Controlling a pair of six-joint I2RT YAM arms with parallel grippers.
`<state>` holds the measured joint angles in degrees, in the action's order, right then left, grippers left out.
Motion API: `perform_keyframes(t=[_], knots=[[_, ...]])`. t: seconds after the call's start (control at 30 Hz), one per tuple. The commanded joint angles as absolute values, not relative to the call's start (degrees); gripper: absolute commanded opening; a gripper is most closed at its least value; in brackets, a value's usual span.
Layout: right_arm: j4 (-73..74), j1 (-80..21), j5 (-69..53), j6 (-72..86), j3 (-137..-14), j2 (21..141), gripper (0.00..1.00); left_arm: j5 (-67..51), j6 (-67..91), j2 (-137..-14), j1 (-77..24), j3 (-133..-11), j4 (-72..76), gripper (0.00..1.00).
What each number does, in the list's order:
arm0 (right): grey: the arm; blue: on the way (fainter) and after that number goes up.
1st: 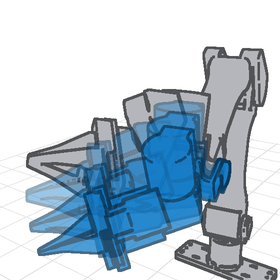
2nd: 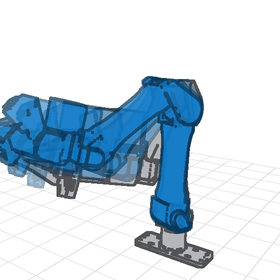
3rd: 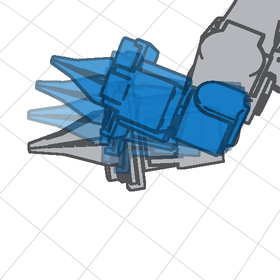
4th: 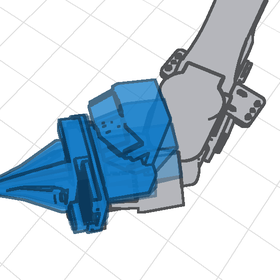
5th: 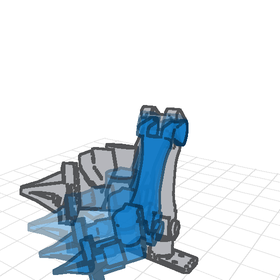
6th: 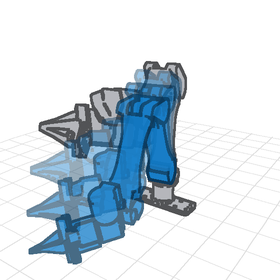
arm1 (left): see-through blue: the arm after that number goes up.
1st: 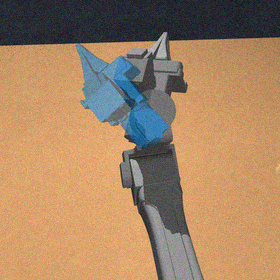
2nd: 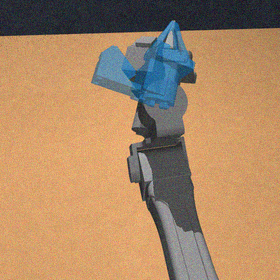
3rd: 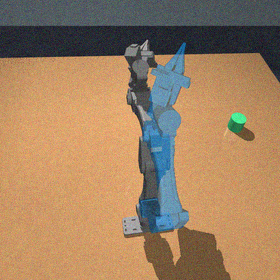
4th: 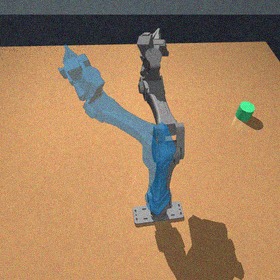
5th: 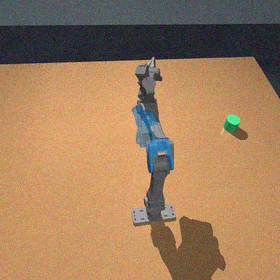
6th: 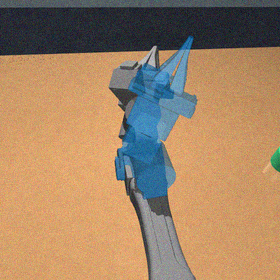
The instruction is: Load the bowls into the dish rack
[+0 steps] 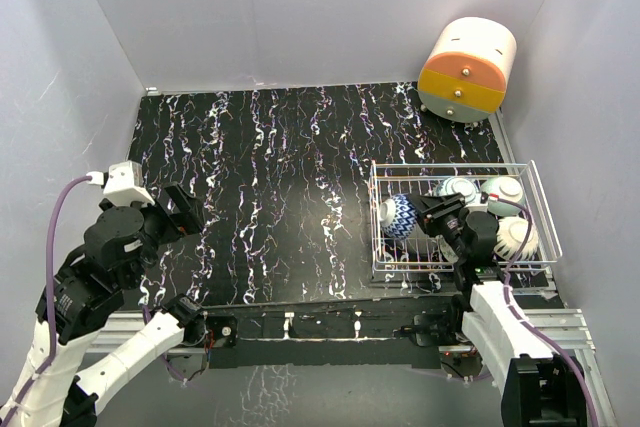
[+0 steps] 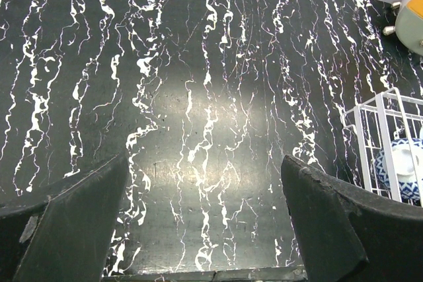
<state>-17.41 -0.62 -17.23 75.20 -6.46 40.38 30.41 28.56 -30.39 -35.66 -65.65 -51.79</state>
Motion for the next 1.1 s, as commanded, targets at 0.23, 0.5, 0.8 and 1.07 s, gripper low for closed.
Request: perform_keyframes(t=[0.23,0.5,0.8,1.07], knots=[[3.64,-0.43,-7.44,67.93,-14.46,36.75,0.45,29.97,28.74,-30.11,-35.86,-65.42,-51.16,0.97],[11.92,-0.44,-3.28,62.71,-20.94,38.72,0.57,29.30,28.57,-30.52,-35.86,-64.79,-49.94,0.97],[16.15,-0.44,-0.93,56.93,-26.47,41.15,0.74,29.09,28.49,-30.51,-35.86,-64.97,-49.75,0.97],[17.91,-0.44,-0.04,53.09,-29.49,42.54,0.76,28.78,28.56,-30.02,-35.86,-64.51,-49.33,0.97]])
